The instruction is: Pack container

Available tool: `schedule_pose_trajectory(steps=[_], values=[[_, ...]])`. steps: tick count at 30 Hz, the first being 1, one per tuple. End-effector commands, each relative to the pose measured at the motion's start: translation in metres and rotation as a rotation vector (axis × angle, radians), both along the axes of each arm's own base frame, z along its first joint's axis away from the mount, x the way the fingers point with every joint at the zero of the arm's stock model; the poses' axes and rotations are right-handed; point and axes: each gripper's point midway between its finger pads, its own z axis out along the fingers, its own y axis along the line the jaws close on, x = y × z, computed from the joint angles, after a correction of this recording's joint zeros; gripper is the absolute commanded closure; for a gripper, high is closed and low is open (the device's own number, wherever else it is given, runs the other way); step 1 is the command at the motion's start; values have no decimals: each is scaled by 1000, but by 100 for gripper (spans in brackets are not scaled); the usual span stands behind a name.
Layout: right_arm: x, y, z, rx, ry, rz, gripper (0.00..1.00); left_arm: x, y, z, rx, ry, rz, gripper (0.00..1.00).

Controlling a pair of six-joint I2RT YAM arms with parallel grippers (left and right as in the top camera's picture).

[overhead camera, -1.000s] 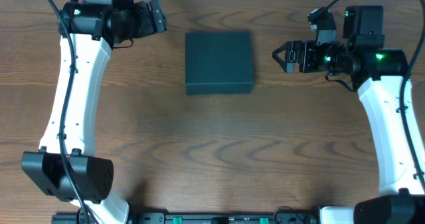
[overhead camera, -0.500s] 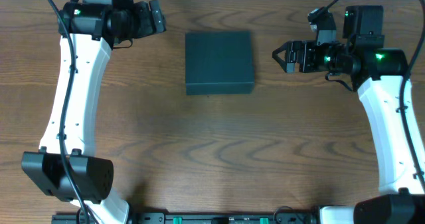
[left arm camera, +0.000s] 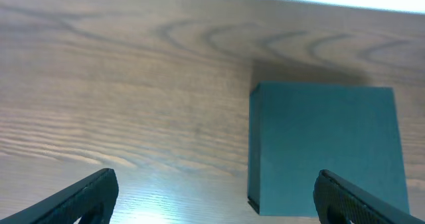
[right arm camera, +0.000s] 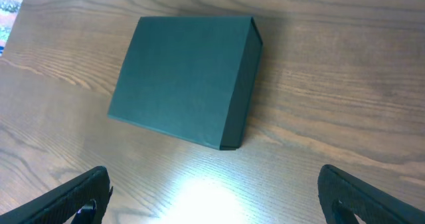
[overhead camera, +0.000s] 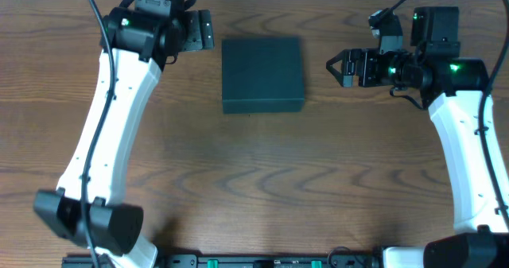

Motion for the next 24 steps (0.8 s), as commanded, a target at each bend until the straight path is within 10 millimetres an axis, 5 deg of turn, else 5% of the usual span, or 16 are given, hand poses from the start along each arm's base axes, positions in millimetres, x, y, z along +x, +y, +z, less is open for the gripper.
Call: schedule_pose_trajectory(steps=[1,5,9,16,24], values=[[-1,-1,2,2,0,-7,1,-21,26,44,57,-102,37,5],[-1,-1,2,2,0,-7,1,-52,43,69,52,-133,59,5],[-1,-1,2,2,0,-7,1,-73,55,69,64,-133,70,5],[-1,-1,2,2,0,-7,1,-123,73,34,6,-161,86,5],[-1,-1,2,2,0,-7,1,-194,86,-31,-53,-311,106,5]])
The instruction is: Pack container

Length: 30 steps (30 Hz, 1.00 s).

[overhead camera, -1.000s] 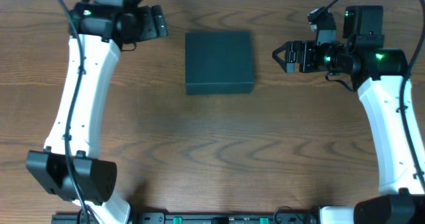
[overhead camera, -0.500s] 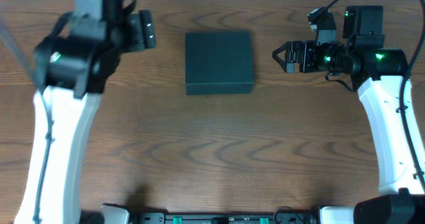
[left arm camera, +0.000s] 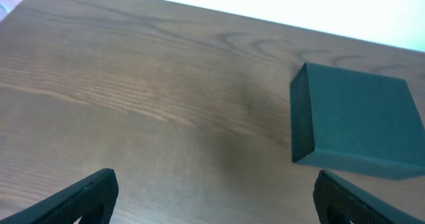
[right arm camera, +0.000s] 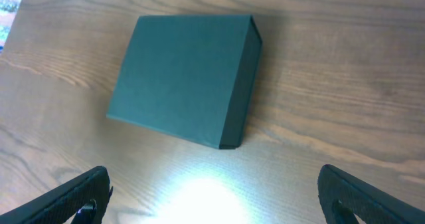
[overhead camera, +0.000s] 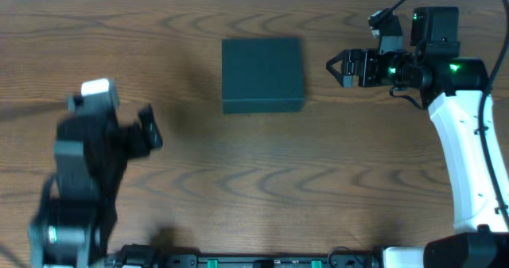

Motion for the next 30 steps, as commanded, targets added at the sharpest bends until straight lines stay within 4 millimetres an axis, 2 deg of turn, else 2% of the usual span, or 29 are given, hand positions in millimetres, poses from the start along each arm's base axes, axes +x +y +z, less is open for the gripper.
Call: schedule_pose_trajectory(steps=[1,6,11,16,24,30], values=[[0,0,2,4,-2,-5,1,-20,0,-28,-18,-24,-11,5],[0,0,2,4,-2,-5,1,-44,3,-78,-20,-84,-5,5],[0,0,2,4,-2,-5,1,-52,13,-121,-16,-91,38,5],[0,0,2,4,-2,-5,1,-53,20,-155,-11,-106,71,5],[0,0,2,4,-2,-5,1,-55,29,-189,0,-74,118,5],[0,0,2,4,-2,-5,1,-56,38,-188,22,-88,162,5]])
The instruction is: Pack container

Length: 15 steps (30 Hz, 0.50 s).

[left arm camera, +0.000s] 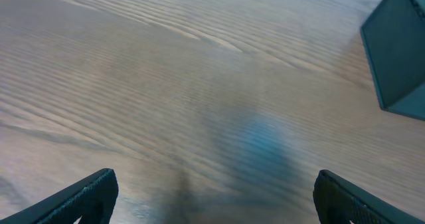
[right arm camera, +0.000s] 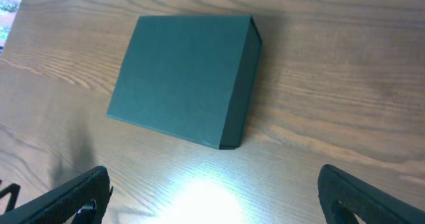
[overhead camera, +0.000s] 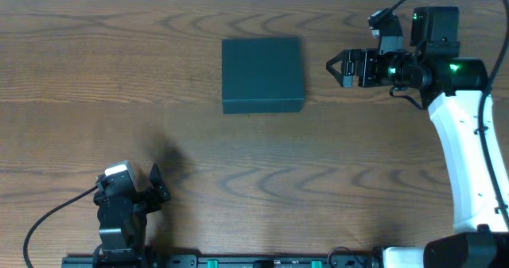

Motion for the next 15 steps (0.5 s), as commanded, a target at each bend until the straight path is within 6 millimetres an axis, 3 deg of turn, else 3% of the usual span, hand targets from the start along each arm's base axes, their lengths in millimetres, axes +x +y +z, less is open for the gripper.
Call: schedule_pose_trajectory(steps=[1,15], values=[[0,0,2,4,-3,-6,1,-1,9,-1,22,-7,49,5],[0,0,2,4,-3,-6,1,-1,8,-1,18,-6,41,5]])
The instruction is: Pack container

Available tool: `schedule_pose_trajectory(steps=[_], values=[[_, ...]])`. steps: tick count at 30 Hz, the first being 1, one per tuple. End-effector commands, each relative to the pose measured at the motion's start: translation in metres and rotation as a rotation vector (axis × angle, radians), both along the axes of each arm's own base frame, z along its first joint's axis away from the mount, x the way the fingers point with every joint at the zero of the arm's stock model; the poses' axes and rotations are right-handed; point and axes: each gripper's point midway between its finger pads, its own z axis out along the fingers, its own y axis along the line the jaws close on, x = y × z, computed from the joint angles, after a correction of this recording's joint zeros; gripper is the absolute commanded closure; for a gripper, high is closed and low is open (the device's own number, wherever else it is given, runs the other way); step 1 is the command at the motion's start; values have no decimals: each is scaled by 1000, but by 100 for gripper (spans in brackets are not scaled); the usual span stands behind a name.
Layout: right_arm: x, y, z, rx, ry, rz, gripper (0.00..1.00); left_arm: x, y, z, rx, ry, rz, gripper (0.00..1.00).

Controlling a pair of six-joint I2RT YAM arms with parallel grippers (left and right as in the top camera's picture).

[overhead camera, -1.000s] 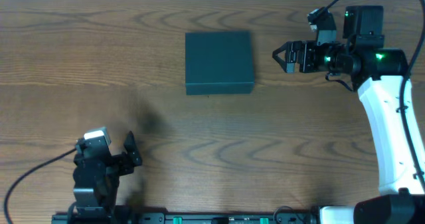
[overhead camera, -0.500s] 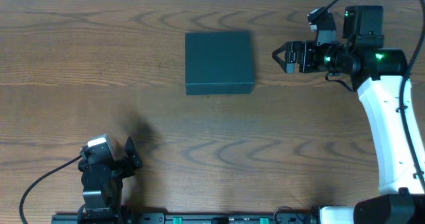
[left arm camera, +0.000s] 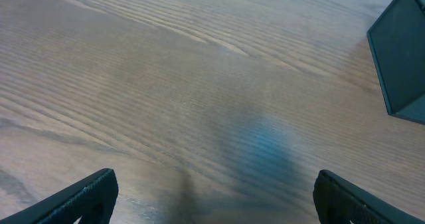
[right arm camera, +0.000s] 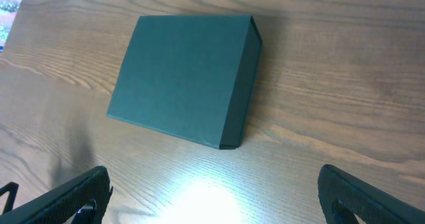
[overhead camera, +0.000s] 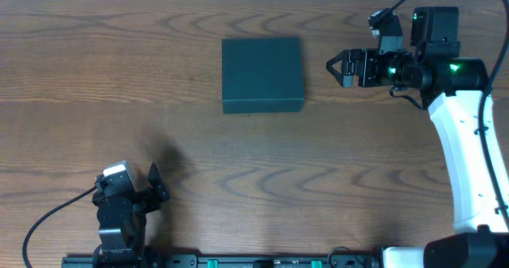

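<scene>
A closed dark green box (overhead camera: 262, 73) lies flat on the wooden table (overhead camera: 254, 172), toward the back middle; the right wrist view shows its lid (right arm camera: 186, 78) and the left wrist view only its corner (left arm camera: 402, 51). My right gripper (overhead camera: 334, 67) hovers to the right of the box, open, nothing between its fingers (right arm camera: 73, 197). My left gripper (overhead camera: 155, 184) sits folded low at the table's front left edge, far from the box, open and empty, fingertips (left arm camera: 80, 197) at the frame's bottom.
The left arm's base (overhead camera: 119, 220) rests at the front edge with a cable (overhead camera: 56, 216) trailing left. The right arm (overhead camera: 469, 141) runs down the right side. A white wall strip borders the table's back edge.
The left arm has barely shifted at the front left edge; its view slid slightly. The box and the right gripper are where they were.
My left gripper was open just left of the box at the back. It then stood at the table's left middle, and after that folded down at the front left edge, where it stays. The right gripper held open beside the box throughout; the box never moved.
</scene>
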Motion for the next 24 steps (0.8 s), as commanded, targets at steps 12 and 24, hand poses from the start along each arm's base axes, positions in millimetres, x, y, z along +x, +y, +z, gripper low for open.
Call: schedule_pose_trajectory(steps=[12,24], values=[[0,0,2,4,-2,-6,1,-1,5,-2,12,-2,28,5],[-11,11,23,2,-58,24,1,-1,5,-2,12,-2,28,5]])
